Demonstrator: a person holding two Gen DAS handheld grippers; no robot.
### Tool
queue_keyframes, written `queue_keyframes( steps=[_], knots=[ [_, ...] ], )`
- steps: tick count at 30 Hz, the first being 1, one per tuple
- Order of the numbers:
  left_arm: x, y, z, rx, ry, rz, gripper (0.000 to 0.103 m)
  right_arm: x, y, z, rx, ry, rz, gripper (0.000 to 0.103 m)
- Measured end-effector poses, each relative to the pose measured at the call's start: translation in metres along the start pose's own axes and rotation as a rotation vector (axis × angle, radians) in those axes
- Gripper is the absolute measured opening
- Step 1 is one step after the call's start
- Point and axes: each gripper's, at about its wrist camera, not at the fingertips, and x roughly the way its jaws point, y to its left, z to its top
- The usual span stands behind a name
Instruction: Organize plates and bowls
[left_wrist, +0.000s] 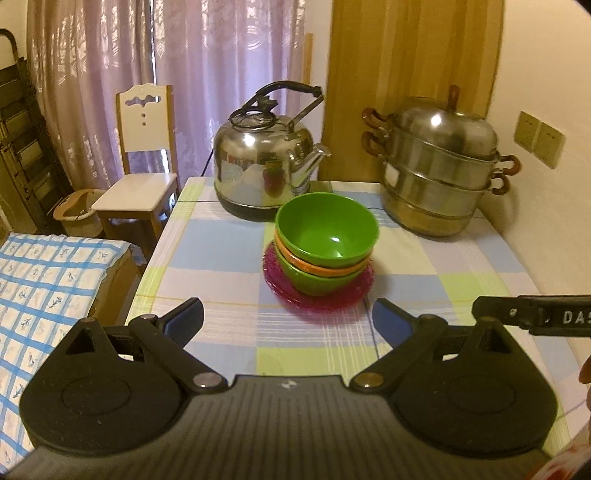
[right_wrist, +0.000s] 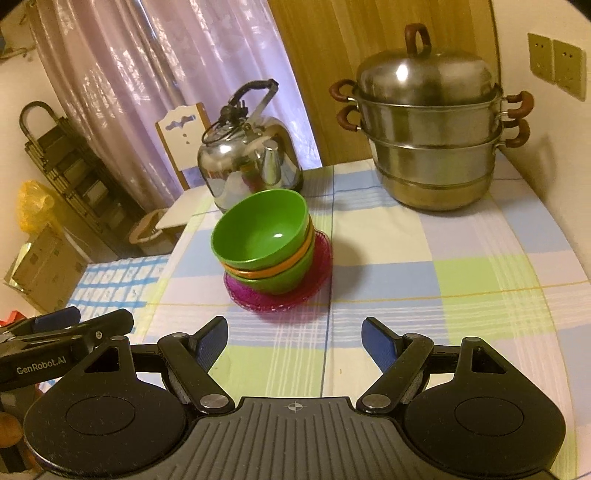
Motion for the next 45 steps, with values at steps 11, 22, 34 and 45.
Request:
queue_keyframes(
  steps=[11,22,34,45],
  knots=[
    [-0.044,-0.011,-0.032,-0.017,-0.018,-0.01,0.097,-0.044,0.012,-0.046,-0.097,-0.062,-0.07,0.079],
    [-0.08,-0.018,-0.059,-0.044,-0.038,-0.014,0.097,-0.083,0.017,-0.075,-0.1,-0.109,-0.093,0.079],
    [-0.108,-0.013,-0.081,-0.117,-0.038,-0.012,0.097,-0.11,0.03,-0.106,-0.139,-0.13,-0.104,0.079],
    [-0.129,-0.01,-0.103,-0.139,-0.022,0.002,0.097,-0.121,0.038,-0.121,-0.124,-0.127,-0.087,0.079]
  ],
)
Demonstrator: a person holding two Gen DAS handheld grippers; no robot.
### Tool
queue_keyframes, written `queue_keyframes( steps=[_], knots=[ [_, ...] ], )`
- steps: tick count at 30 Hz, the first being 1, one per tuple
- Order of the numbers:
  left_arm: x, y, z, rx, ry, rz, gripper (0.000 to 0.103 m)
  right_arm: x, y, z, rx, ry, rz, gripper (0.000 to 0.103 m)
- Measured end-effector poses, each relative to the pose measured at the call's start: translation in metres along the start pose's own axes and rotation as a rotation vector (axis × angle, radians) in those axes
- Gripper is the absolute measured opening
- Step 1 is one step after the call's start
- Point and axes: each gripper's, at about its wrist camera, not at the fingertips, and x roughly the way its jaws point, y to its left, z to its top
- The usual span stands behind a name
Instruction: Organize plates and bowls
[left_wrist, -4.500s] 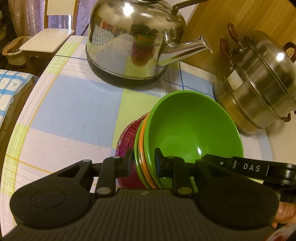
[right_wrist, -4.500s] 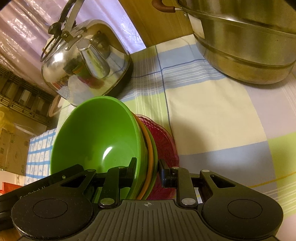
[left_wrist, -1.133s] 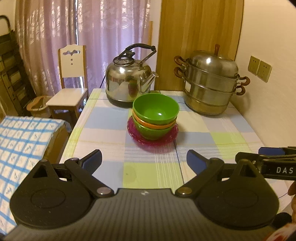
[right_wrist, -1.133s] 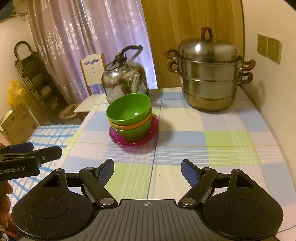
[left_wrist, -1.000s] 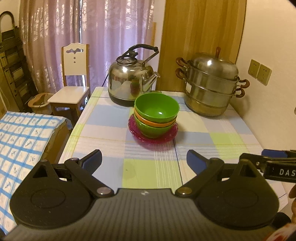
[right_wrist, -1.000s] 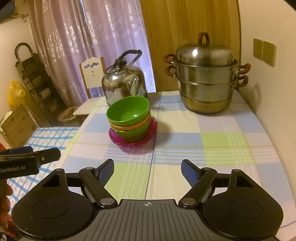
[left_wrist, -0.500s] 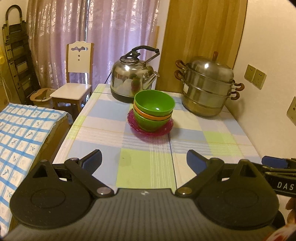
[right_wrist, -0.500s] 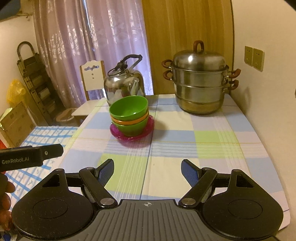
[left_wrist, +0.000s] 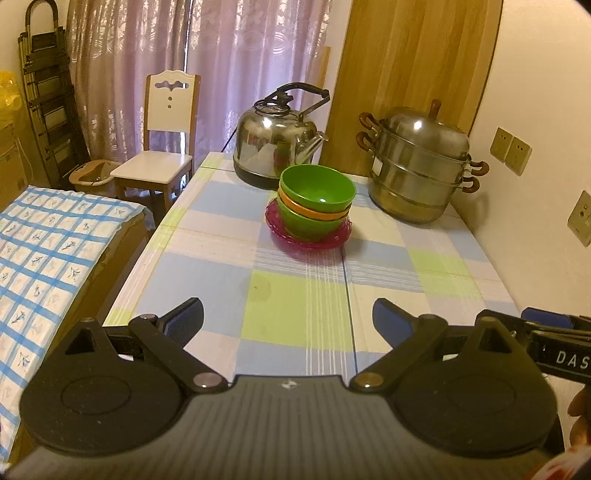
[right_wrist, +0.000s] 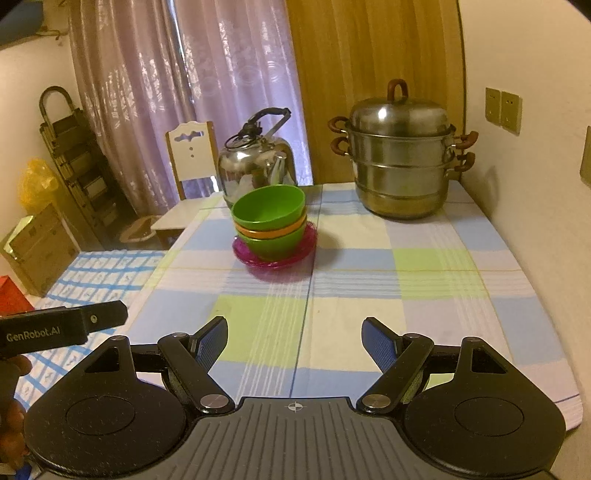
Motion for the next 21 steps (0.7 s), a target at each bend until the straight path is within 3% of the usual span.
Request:
queue_keyframes(
  steps=[21],
  knots=[
    [-0.015,-0.007,-0.016,0.006,-0.005,0.008,0.098,-0.024,0.003,-0.014,0.006,-0.027,-0.018,0.079]
  ],
)
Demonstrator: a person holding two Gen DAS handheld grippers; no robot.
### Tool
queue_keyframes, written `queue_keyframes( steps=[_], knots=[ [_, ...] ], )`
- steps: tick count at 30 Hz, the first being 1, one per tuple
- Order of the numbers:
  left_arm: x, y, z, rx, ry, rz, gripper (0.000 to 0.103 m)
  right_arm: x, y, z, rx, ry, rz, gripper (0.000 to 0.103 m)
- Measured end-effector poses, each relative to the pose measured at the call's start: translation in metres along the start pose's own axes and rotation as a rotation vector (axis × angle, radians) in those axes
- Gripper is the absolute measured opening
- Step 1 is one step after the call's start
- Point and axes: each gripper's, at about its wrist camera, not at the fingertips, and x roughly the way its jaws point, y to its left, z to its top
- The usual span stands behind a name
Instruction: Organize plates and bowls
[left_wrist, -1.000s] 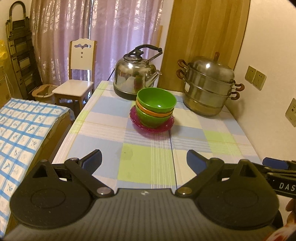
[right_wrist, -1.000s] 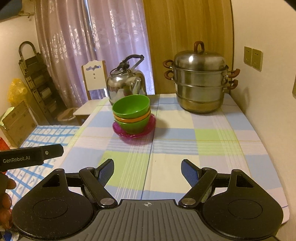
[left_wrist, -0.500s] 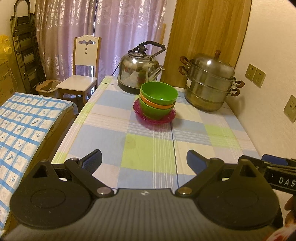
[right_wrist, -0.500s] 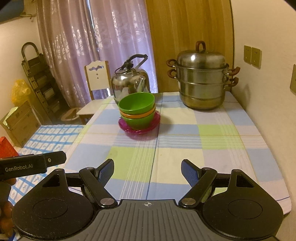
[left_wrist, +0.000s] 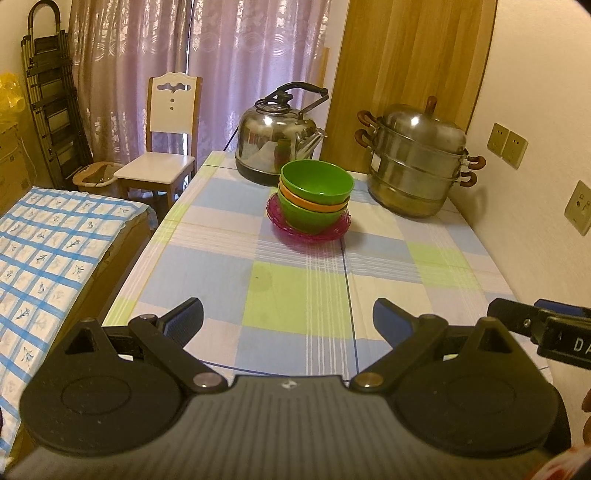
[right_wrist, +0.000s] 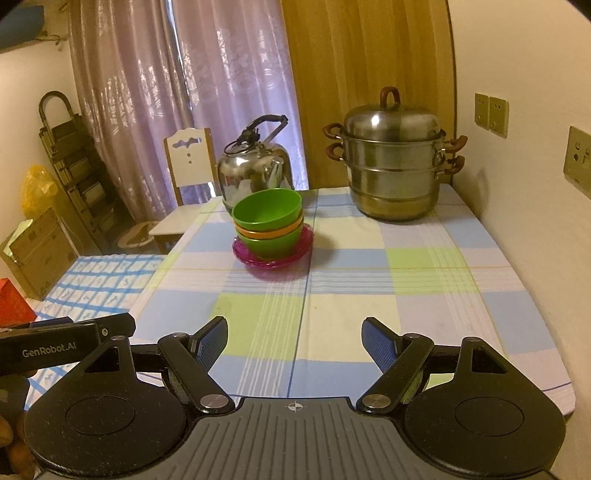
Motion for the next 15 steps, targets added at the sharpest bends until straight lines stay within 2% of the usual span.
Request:
queue_keyframes(
  steps=[15],
  knots=[
    [-0.0017,0.005,-0.0044,0.001,-0.001,0.013,0.098,0.0024,0.0033,-0.0043,-0.011,0.004,0.002,0.079]
  ],
)
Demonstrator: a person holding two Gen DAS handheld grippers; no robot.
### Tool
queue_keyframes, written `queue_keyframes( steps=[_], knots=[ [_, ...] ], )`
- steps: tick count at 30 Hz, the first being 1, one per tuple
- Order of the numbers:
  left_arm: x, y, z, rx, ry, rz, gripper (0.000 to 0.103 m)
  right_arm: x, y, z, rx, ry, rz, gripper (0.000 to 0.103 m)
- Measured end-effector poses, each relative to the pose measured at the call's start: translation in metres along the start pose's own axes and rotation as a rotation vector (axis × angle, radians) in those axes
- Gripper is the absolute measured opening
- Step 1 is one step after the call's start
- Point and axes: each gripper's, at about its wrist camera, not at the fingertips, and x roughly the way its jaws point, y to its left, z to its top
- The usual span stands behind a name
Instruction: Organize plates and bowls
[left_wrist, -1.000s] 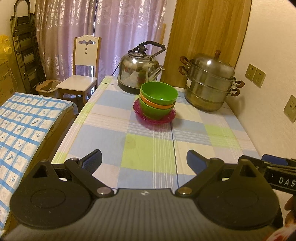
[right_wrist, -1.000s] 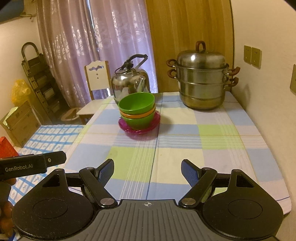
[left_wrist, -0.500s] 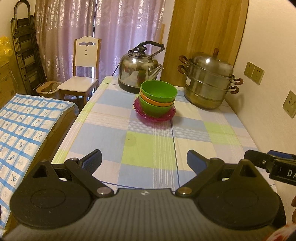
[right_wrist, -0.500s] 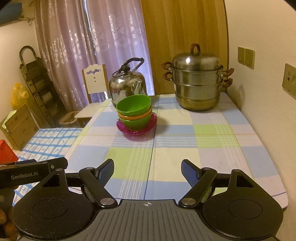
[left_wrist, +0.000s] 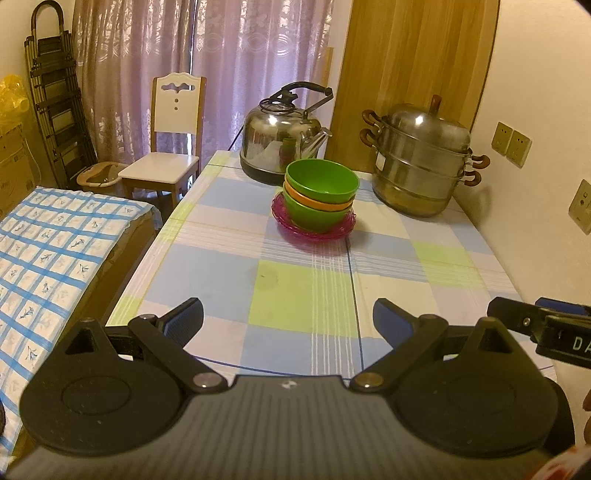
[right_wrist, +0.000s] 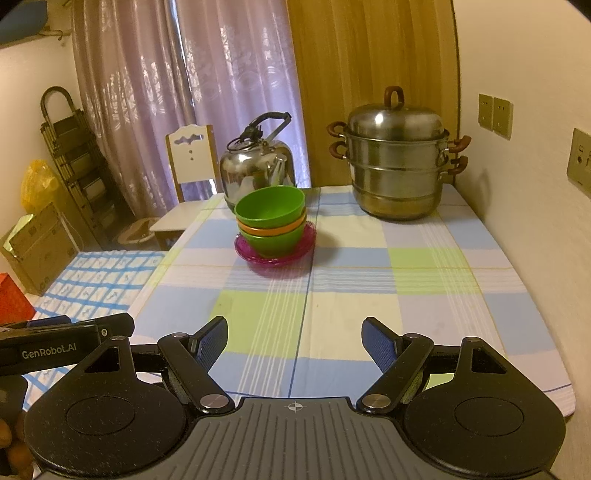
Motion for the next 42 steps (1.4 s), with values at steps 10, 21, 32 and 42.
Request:
queue_keyframes(
  steps=[10,21,32,42],
  knots=[
    [0.0008,0.0,-0.0003,-0.001,-0.001,-0.001,0.098,0.0006,-0.0022,0.0001,0.006,-0.003,-0.004,0.079],
    [0.003,-0.0034,0.0012,0.002,0.002,-0.005,0.098,0.0008,-0.0022,0.0001,0.008,-0.002,-0.004,0.079],
    [0.0036,-0.0043,0.0026,0.006,0.0,-0.007,0.098,0.0004,-0.0021,0.0005,0.006,-0.004,-0.005,0.079],
    [0.0039,-0.0046,0.0025,0.005,0.0,-0.007,0.098,0.0005,-0.0024,0.0006,0.007,-0.003,-0.004,0.079]
  ],
)
